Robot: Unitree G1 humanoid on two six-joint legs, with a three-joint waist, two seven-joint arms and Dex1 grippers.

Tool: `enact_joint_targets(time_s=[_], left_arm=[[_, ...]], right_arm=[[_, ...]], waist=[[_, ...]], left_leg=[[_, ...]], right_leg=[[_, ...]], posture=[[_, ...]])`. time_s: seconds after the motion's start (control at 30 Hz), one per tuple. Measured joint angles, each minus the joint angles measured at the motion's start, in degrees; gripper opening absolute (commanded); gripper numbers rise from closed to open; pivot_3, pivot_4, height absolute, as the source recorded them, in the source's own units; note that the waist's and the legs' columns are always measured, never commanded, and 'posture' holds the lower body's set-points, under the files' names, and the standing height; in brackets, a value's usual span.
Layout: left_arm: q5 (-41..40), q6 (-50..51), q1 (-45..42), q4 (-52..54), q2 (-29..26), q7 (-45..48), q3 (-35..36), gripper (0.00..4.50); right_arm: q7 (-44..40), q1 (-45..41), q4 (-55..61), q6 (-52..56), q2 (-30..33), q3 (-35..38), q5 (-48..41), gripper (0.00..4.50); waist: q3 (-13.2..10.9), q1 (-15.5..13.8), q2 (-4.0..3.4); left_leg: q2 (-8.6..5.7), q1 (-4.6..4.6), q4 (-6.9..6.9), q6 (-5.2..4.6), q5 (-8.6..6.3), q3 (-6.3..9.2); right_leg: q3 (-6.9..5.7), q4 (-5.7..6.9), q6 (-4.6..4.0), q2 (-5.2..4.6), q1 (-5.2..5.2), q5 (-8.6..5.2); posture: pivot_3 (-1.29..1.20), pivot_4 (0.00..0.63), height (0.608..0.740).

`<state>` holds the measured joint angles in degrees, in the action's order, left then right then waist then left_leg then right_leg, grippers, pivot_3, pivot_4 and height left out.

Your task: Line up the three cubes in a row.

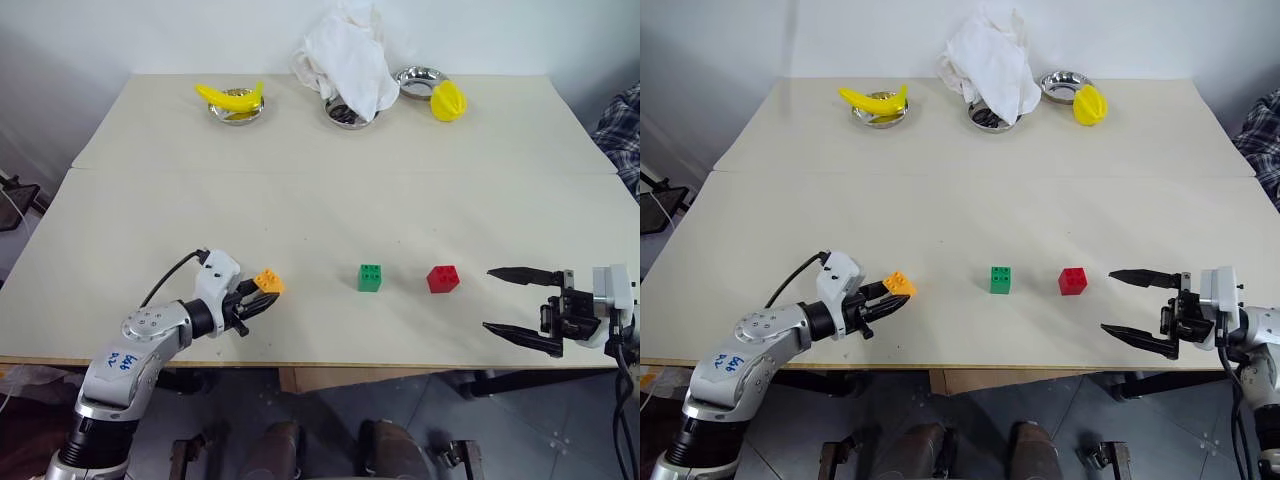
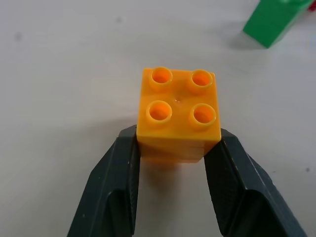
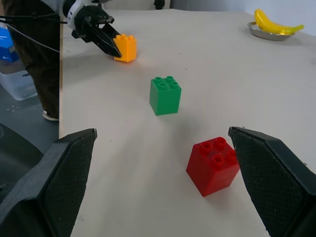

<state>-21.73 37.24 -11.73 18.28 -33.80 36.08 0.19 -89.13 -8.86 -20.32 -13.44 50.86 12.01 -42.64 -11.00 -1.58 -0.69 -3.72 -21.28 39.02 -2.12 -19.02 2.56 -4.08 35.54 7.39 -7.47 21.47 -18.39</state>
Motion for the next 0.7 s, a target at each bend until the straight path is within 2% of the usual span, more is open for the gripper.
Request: enact_joint_targets(time_s=[0.17,0.33,0.5,0.7], left_arm=[[4.78,-14.98,-11.18,-13.22,-2.27,13.49,-6.69,1.51],[10.21,-26.41,-22.73,-30.55,1.78,22.18,-13.39,1.51],[12.69,-32.48,-29.29,-42.39,5.76,27.11,-15.03,1.51],[14.65,-34.97,-32.04,-47.88,6.97,31.54,-16.04,1.51]], right_arm=[[0.00,1.14,-0.12,0.12,0.00,2.14,0.57,4.50],[0.02,1.87,0.56,1.41,0.00,3.59,0.78,4.50],[0.11,4.03,3.21,2.91,0.00,5.14,0.79,4.50],[0.32,5.94,5.30,4.55,0.00,6.76,0.82,4.50]], waist=[[0.01,-0.09,-0.02],[0.00,0.05,-0.01],[-0.01,0.06,0.02],[-0.02,0.09,0.03]], left_leg=[[-0.06,-0.01,0.00,0.01,0.01,-0.02],[-0.05,-0.04,-0.01,0.00,0.01,-0.02],[-0.04,-0.09,-0.01,-0.02,0.02,-0.02],[-0.04,-0.11,0.00,-0.03,0.03,-0.02]], right_leg=[[-0.07,-0.02,0.00,-0.01,-0.01,0.00],[-0.16,-0.01,0.01,0.02,0.01,0.00],[-0.24,0.10,0.04,0.05,0.01,0.02],[-0.28,0.13,0.06,0.05,0.01,0.03]], posture=[[0.00,0.150,0.740],[0.00,0.150,0.740],[0.00,0.150,0.740],[0.00,0.150,0.740]])
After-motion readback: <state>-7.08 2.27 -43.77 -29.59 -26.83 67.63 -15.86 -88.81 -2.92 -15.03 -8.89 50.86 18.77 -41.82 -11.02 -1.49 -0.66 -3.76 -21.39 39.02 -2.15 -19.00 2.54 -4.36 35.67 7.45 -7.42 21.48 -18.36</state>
